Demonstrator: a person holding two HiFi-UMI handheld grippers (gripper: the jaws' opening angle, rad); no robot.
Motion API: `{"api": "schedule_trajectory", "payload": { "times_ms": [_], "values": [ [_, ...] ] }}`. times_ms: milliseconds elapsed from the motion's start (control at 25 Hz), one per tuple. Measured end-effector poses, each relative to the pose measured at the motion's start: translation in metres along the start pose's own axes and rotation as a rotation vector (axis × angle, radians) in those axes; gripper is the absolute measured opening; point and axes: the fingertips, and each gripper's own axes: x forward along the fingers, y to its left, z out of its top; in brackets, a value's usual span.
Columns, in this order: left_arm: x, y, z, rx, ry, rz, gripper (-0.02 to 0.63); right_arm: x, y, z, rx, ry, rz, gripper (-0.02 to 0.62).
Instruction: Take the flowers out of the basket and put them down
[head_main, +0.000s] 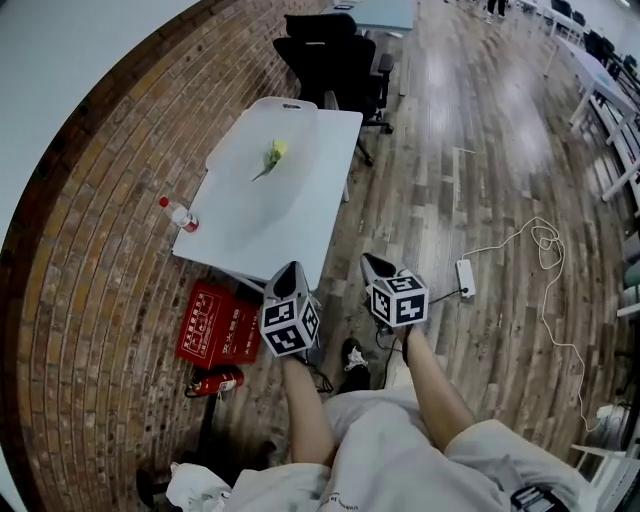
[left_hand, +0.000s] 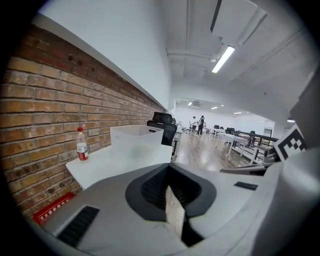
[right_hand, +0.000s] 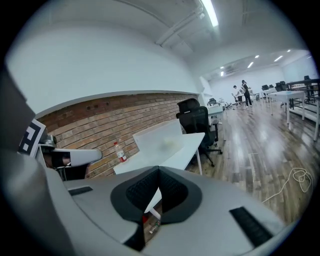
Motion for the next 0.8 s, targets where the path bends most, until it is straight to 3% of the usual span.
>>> {"api": "schedule_trajectory", "payload": {
  "times_ms": [200, 800],
  "values": [
    [0.041, 0.022, 0.015, 0.04, 0.039, -0.008, 0.025, 0.035, -0.019, 0.024, 0.01, 0.008, -0.036, 0.006],
    [0.091, 0.073, 0.016, 0.006, 0.075, -0.054, 0.025, 0.096, -0.007, 0.037, -0.003, 0.046, -0.035, 0.007]
  ]
}}
